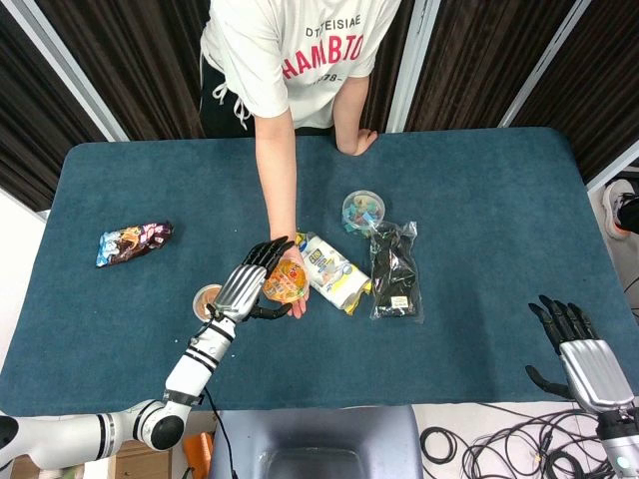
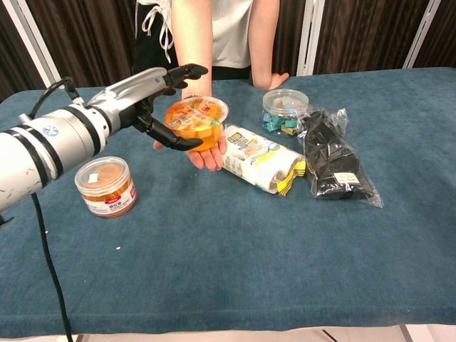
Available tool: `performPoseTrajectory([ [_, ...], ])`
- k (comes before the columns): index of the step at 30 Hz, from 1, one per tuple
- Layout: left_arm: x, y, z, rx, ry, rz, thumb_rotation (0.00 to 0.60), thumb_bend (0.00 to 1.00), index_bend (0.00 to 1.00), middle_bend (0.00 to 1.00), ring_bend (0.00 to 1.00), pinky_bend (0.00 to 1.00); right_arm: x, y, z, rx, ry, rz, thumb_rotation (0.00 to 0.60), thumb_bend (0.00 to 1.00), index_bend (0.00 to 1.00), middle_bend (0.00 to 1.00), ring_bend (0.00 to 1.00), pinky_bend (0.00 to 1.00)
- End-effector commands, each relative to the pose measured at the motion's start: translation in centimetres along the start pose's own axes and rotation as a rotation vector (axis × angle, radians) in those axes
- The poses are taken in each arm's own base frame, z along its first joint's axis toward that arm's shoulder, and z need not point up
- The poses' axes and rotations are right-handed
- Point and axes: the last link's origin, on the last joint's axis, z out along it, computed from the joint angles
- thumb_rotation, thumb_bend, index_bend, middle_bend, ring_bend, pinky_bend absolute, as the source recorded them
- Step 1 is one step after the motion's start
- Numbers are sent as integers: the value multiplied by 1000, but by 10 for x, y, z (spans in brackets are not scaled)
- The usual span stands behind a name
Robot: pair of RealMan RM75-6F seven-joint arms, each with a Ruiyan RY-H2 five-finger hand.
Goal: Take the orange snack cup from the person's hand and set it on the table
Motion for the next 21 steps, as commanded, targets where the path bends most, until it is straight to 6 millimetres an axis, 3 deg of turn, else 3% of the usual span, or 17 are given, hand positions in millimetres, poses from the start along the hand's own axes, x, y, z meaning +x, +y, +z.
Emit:
performPoseTrajectory([
  [1, 0, 0, 0, 1, 2, 14, 600, 258, 0, 0, 0, 0, 0, -1, 1, 5, 0, 2, 600, 211, 0, 0, 0, 0],
  [6, -1, -4, 1, 25, -9, 9, 600, 257, 0, 3, 0, 6, 2, -4, -1, 23, 7, 4, 600, 211, 0, 0, 0, 0],
  [9, -2, -6, 1, 33, -9, 32, 600, 256, 56, 33, 12, 51, 2, -3, -1, 19, 3, 6, 600, 211, 0, 0, 0, 0],
  [17, -11, -6, 6, 30, -20, 11, 600, 255, 273, 147, 200, 228, 3, -2, 1, 16, 6, 13, 600, 211, 0, 0, 0, 0],
  [21, -13, -7, 8, 11, 7, 8, 600, 258, 381, 295, 306, 355, 3, -1, 1, 15, 5, 12, 600, 211, 0, 0, 0, 0],
])
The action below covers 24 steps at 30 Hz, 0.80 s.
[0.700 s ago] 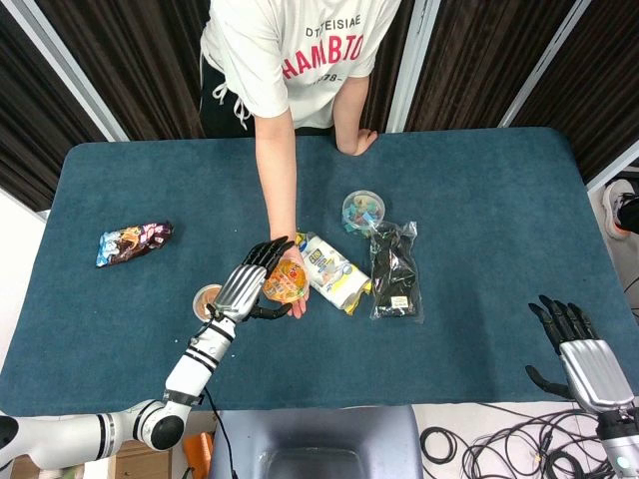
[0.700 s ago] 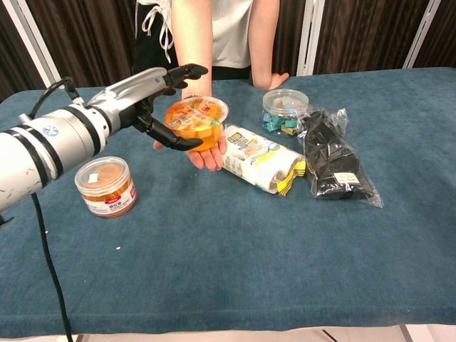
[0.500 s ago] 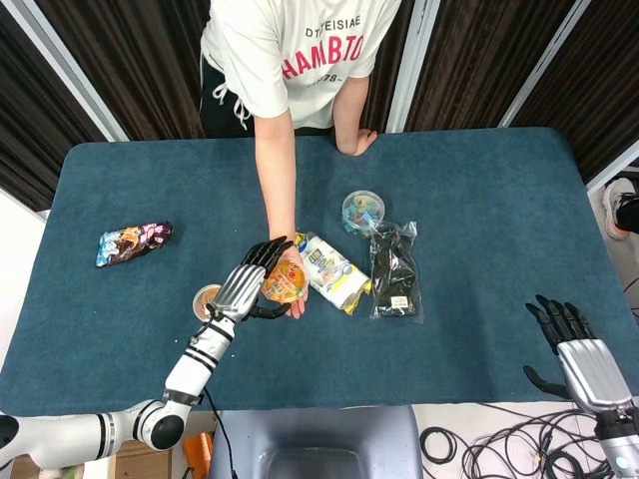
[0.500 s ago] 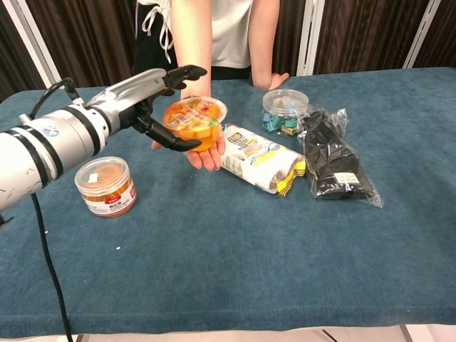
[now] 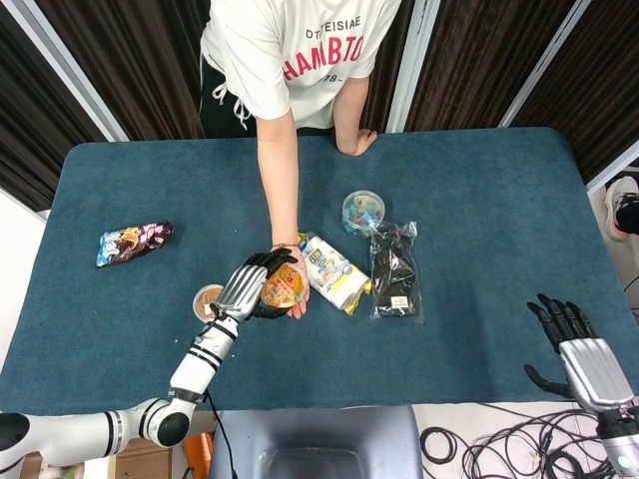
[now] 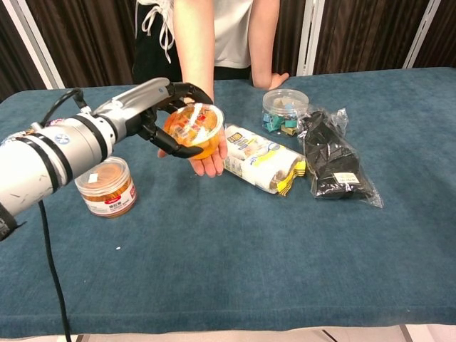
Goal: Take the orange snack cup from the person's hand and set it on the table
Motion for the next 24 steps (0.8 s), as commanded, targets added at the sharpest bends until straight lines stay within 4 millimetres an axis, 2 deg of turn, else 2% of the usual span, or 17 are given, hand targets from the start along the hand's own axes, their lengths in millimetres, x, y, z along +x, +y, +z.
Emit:
performPoseTrajectory([
  [1, -1, 2, 2, -25, 31, -7, 600, 265, 413, 340, 343, 402, 0, 0, 0, 0, 0, 0, 600, 210, 0, 0, 0, 0],
  [4, 0, 4, 1, -56, 77, -14, 600, 289, 502, 465, 457, 537, 0, 0, 0, 0, 0, 1, 600, 211, 0, 0, 0, 0],
  [7, 0, 5, 0, -75, 94, -13, 600, 297, 564, 537, 539, 627, 0, 0, 0, 0, 1, 0, 600, 211, 0, 0, 0, 0],
  [13, 8, 12, -8, -129, 146, 13, 600, 315, 596, 598, 610, 698, -1, 0, 0, -1, 1, -3, 600, 211, 0, 0, 0, 0],
  [16, 23, 17, -17, -156, 179, 28, 600, 315, 598, 598, 612, 701, -1, -1, 0, 1, -3, -4, 600, 211, 0, 0, 0, 0],
  [20, 55, 16, -37, -155, 245, 79, 600, 316, 594, 590, 610, 701, -2, -1, 0, 2, -4, -5, 600, 211, 0, 0, 0, 0],
  [24, 88, -11, -73, -62, 281, 174, 600, 315, 595, 589, 609, 701, 0, 0, -1, 1, -1, -2, 600, 211, 0, 0, 0, 0],
])
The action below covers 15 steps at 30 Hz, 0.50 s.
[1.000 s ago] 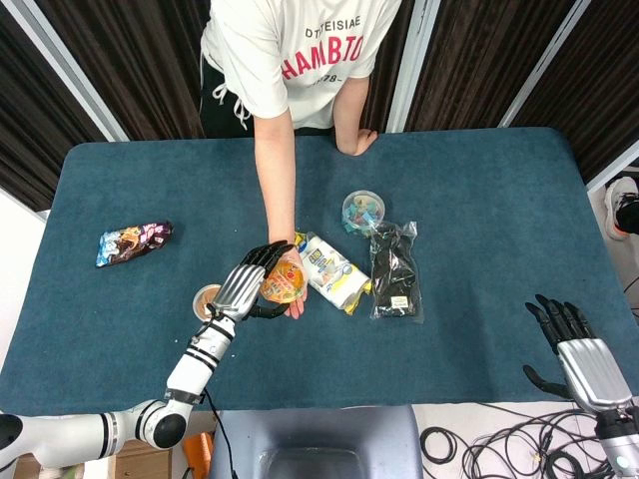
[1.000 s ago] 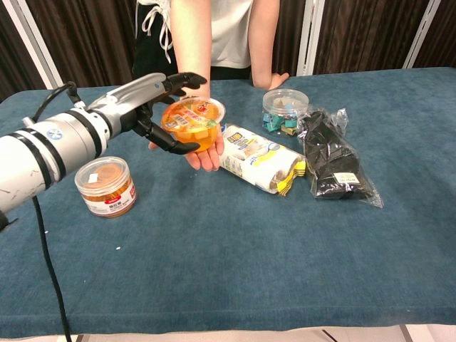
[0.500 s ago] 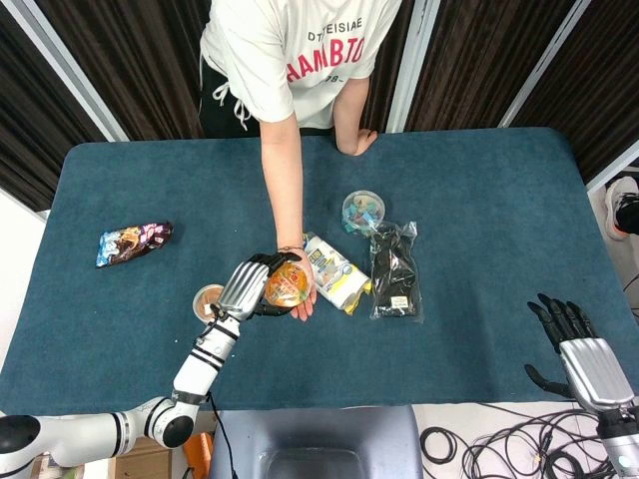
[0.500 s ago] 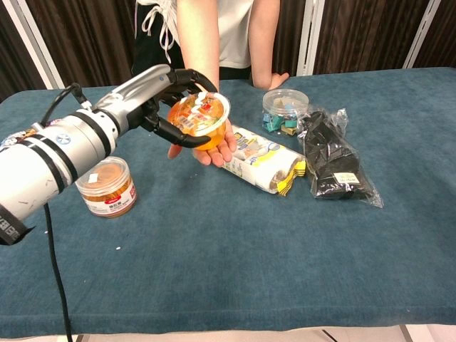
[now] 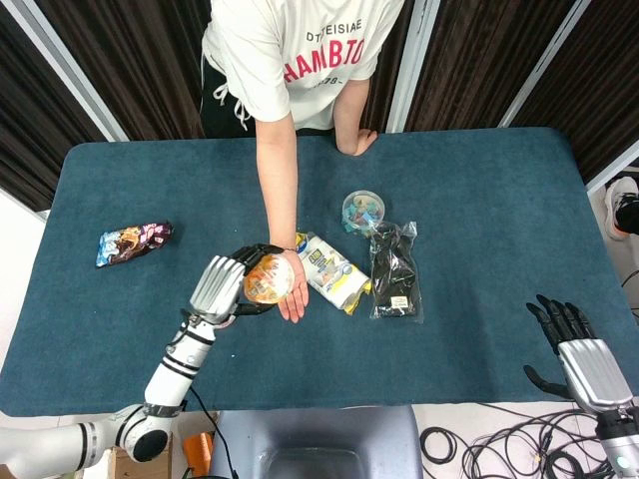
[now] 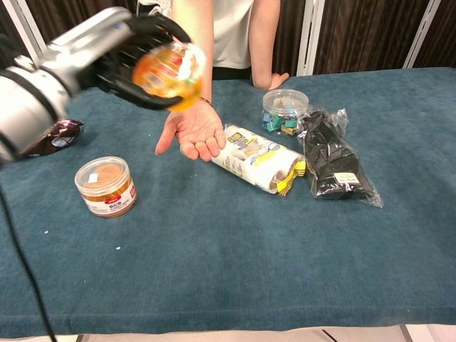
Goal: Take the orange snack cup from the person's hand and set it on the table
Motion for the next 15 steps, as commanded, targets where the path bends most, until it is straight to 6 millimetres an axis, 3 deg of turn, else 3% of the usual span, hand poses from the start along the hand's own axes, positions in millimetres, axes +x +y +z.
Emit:
performPoseTrajectory([
  [1, 41, -29, -38, 100, 27, 124, 600, 316, 594, 589, 609, 701, 1, 0, 0, -1, 1, 1, 600, 211, 0, 0, 0, 0],
  [8, 67, -103, -115, 347, -29, 256, 600, 316, 585, 580, 595, 695, -1, -2, -1, 7, -7, -4, 600, 211, 0, 0, 0, 0],
  [11, 62, -134, -143, 458, -81, 232, 600, 316, 565, 554, 552, 654, -2, -2, 0, 5, -5, -5, 600, 211, 0, 0, 0, 0],
  [15, 47, -166, -162, 541, -140, 195, 600, 315, 542, 524, 474, 579, -4, -3, 0, 6, -12, -8, 600, 211, 0, 0, 0, 0],
])
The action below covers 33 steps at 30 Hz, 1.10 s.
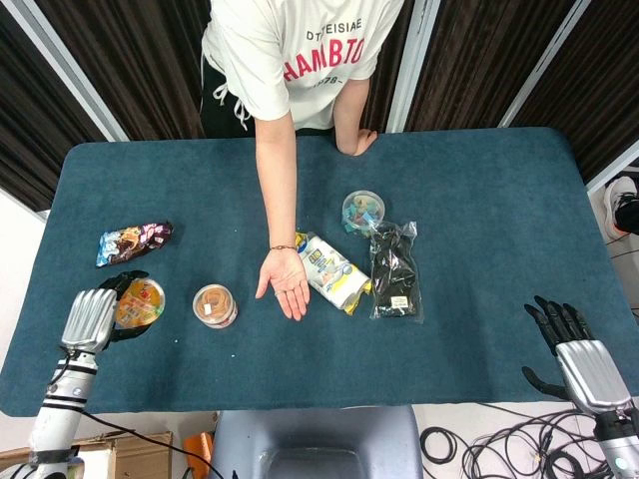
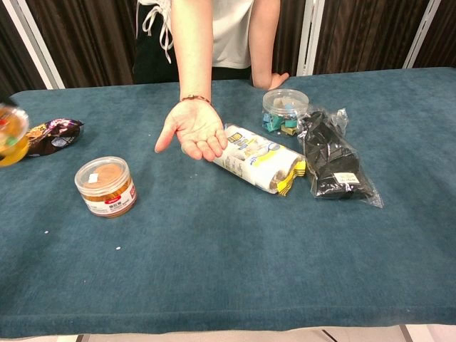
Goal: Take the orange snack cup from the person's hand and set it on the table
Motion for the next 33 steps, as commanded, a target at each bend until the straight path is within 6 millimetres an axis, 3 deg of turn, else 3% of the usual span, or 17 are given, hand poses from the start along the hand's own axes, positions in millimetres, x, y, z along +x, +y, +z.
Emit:
performPoseTrajectory([
  [1, -28, -44, -11, 111, -95, -24, 600, 315, 531, 510, 446, 548, -2, -1, 0, 2, -6, -3, 600, 212, 0, 0, 0, 0],
  [3, -40, -51, -12, 130, -117, -50, 600, 315, 506, 470, 401, 484, -2, -1, -1, 2, -7, -6, 600, 211, 0, 0, 0, 0],
  [5, -51, -54, -13, 141, -136, -86, 600, 315, 465, 371, 309, 357, -2, 0, -1, -2, -4, -6, 600, 211, 0, 0, 0, 0],
  [10, -72, -50, -9, 128, -156, -134, 600, 301, 336, 197, 122, 229, -3, 0, 0, -3, -9, -5, 600, 211, 0, 0, 0, 0],
  [12, -77, -49, -8, 127, -175, -133, 600, 277, 221, 112, 43, 190, -2, -1, -1, -1, -6, -3, 600, 211, 0, 0, 0, 0],
  [14, -80, -49, -9, 141, -202, -120, 600, 209, 27, 8, 0, 116, -1, 0, -1, -2, -5, -2, 600, 211, 0, 0, 0, 0],
  [18, -70, -40, -11, 117, -196, -94, 594, 154, 0, 0, 0, 38, 0, 1, -1, -6, -4, 1, 600, 211, 0, 0, 0, 0],
  [20, -62, -33, -15, 91, -182, -95, 555, 150, 0, 0, 0, 23, 0, 2, -1, -7, -2, 1, 600, 211, 0, 0, 0, 0],
  [22, -49, -22, -22, 44, -156, -90, 515, 149, 0, 0, 0, 16, 0, 2, -2, -9, -1, 2, 600, 211, 0, 0, 0, 0],
  [25, -22, -10, -38, -25, -84, -39, 503, 150, 0, 0, 0, 4, 1, 3, -3, -14, 2, 2, 600, 211, 0, 0, 0, 0],
  [28, 6, -9, -64, -26, -34, 61, 507, 180, 0, 0, 0, 4, 3, 3, -5, -16, 13, 1, 600, 211, 0, 0, 0, 0],
  [30, 17, -12, -87, 3, -23, 130, 544, 216, 0, 0, 0, 4, 5, 3, -7, -13, 24, 4, 600, 211, 0, 0, 0, 0],
  [33, 17, -21, -127, 92, -17, 197, 598, 246, 0, 0, 0, 0, 6, 3, -9, -13, 39, 0, 600, 210, 0, 0, 0, 0],
])
